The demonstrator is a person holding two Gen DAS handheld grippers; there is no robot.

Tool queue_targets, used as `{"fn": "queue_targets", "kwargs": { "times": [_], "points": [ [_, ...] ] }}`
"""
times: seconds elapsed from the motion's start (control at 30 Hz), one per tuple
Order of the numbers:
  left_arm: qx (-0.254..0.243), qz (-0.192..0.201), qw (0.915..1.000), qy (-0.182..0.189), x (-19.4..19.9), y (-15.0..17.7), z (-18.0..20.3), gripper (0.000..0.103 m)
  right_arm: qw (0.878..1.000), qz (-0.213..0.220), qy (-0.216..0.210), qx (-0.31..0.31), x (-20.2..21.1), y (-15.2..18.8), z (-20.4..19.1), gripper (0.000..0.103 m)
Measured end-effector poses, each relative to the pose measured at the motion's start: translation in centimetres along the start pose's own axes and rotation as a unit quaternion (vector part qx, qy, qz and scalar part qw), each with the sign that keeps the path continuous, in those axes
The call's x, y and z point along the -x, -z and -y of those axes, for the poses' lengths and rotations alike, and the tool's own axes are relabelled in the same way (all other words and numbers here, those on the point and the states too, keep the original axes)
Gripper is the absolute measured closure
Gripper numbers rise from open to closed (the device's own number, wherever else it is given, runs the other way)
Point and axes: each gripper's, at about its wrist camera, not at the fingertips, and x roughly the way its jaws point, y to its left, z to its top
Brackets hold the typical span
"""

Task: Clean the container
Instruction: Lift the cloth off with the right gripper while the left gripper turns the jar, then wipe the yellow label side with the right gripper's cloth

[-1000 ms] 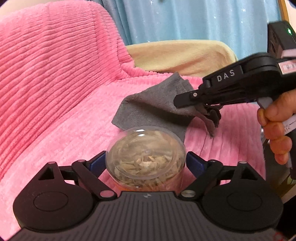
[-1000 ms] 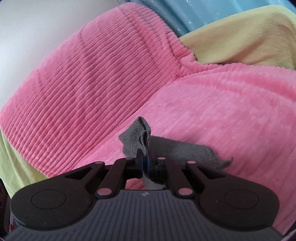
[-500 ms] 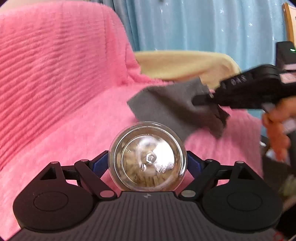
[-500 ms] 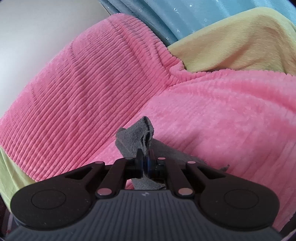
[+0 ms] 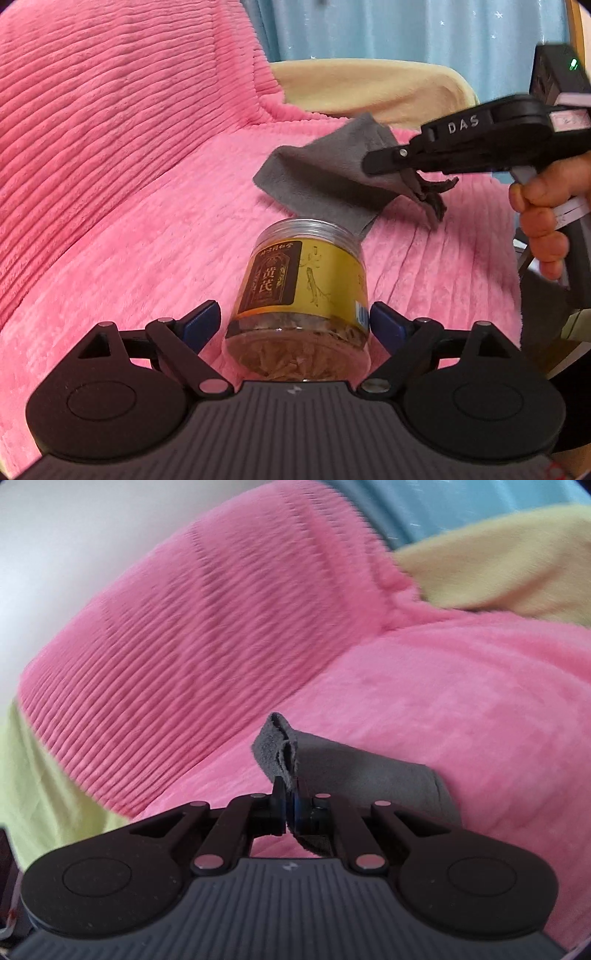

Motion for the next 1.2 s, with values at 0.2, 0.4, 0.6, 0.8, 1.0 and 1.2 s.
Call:
{"fn": "queue_targets", "kwargs": {
  "times": [0.2, 0.4, 0.6, 0.8, 1.0, 1.2],
  "points": [
    [0.008, 0.002, 1.0000, 0.002, -0.9, -1.2, 0.1, 0.013, 0.999, -0.018, -0.013, 0.036, -0.2, 0.5, -1.6, 0.100],
    [-0.003, -0.006, 1.0000, 0.006, -1.2, -1.3, 0.5, 0.019, 0.995, -0.045, -0.073, 0.046, -0.3, 0.4, -2.2, 0.100],
    [-0.023, -0.002, 0.9997, 0.001, -1.3, -1.1, 1.1, 0.019, 0.984, -0.079, -0.120, 0.106, -0.8, 1.2, -4.5, 0.100],
    [-0.040, -0.001, 0.9992, -0.003, -1.3, -1.0, 1.5, 0.020, 0.980, -0.113, -0.128, 0.101, -1.1, 1.3, -4.7, 0.100],
    [-0.045, 0.002, 0.9990, 0.000, -1.2, -0.7, 1.3, 0.020, 0.966, -0.149, -0.188, 0.094, -1.9, 1.5, -4.9, 0.102],
    [-0.063, 0.004, 0.9980, -0.007, -1.2, -0.8, 2.1, 0.020, 0.986, -0.103, -0.125, 0.044, -1.8, 0.6, -3.1, 0.100]
  ]
}}
